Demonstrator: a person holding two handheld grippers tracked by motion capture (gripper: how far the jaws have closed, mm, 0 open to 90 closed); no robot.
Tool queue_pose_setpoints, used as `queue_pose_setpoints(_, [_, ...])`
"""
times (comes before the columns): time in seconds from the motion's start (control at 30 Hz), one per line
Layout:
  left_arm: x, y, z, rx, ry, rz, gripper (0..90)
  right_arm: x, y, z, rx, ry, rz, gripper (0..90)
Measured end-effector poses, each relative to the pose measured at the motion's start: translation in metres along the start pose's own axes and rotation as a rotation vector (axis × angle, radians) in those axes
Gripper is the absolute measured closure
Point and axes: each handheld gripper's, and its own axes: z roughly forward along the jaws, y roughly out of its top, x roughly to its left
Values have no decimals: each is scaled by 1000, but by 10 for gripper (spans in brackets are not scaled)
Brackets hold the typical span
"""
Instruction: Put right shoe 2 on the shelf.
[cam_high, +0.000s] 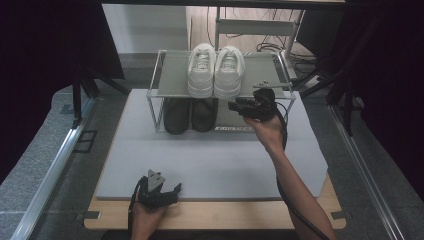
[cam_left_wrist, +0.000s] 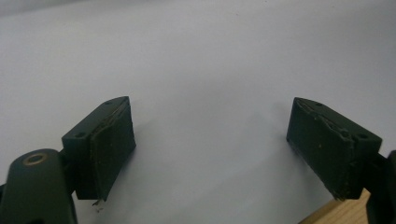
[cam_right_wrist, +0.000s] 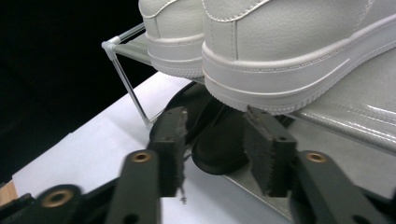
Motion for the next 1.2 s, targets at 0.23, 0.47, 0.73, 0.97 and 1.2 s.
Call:
queue_pose_setpoints(0.23, [0, 0, 0, 2, 1, 2, 151, 0, -8, -9, 16, -26, -60, 410])
queue_pose_setpoints(0.47, [0, 0, 0, 6, 0, 2, 150, -2, -21, -15, 34, -45, -87, 316])
queue_pose_setpoints(0.73, [0, 0, 0, 4, 0, 0, 150, -7, -38, -25, 53, -58, -104, 255])
queue_pose_setpoints(0.97, [0, 0, 0, 4, 0, 0, 150, -12, -51, -35, 59, -64, -103, 210])
queue_pose_setpoints(1.2, [0, 0, 0, 5, 0, 0, 150, -15, -62, -46, 66, -74, -118, 148])
